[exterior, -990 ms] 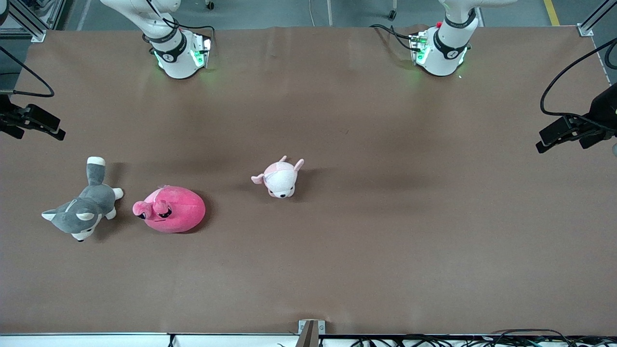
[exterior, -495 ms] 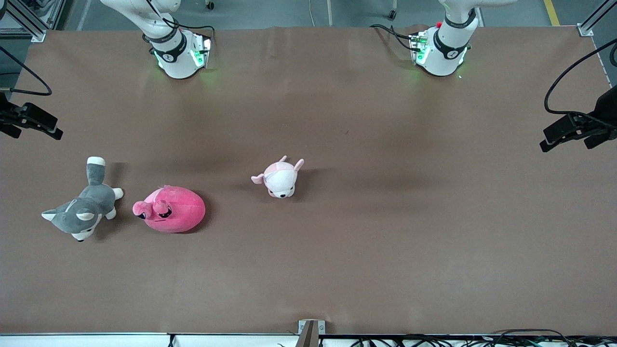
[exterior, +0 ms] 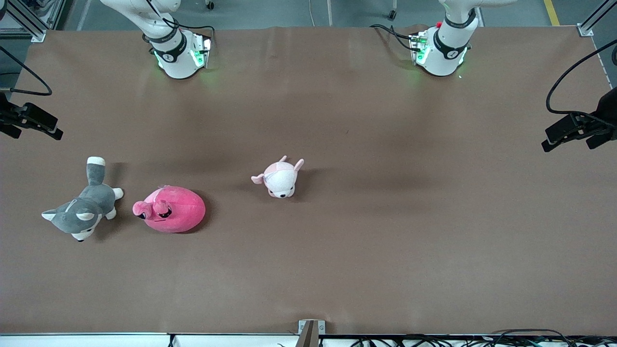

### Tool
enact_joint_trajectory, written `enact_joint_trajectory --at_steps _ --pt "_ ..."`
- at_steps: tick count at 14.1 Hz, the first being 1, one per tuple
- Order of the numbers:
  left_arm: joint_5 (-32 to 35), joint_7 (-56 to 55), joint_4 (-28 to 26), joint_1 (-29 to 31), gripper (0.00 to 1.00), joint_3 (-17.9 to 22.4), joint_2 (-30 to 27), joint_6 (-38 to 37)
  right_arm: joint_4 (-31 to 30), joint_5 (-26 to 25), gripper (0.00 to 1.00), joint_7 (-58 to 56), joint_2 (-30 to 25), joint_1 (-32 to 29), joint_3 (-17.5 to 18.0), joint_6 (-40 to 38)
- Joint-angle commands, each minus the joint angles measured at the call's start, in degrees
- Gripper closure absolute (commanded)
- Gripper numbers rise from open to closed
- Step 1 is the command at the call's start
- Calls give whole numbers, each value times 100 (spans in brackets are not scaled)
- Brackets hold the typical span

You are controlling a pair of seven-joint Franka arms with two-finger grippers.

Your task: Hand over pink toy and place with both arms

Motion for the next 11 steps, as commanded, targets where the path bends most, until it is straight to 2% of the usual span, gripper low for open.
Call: enact_joint_trajectory --at_steps 1,5,8,11 --pt "78 77 12 -9 0 9 -55 -45 -59 -103 0 0 -116 -105 100 -21" --pt "78 77 12 -9 0 9 -55 -45 -59 -173 0 0 -116 -97 109 -74" --pt "78 77 12 -9 0 9 -55 -45 -59 -630 0 34 -116 175 118 -39" --pt "78 77 12 -9 0 9 -55 -54 -85 -561 0 79 -116 150 91 -39"
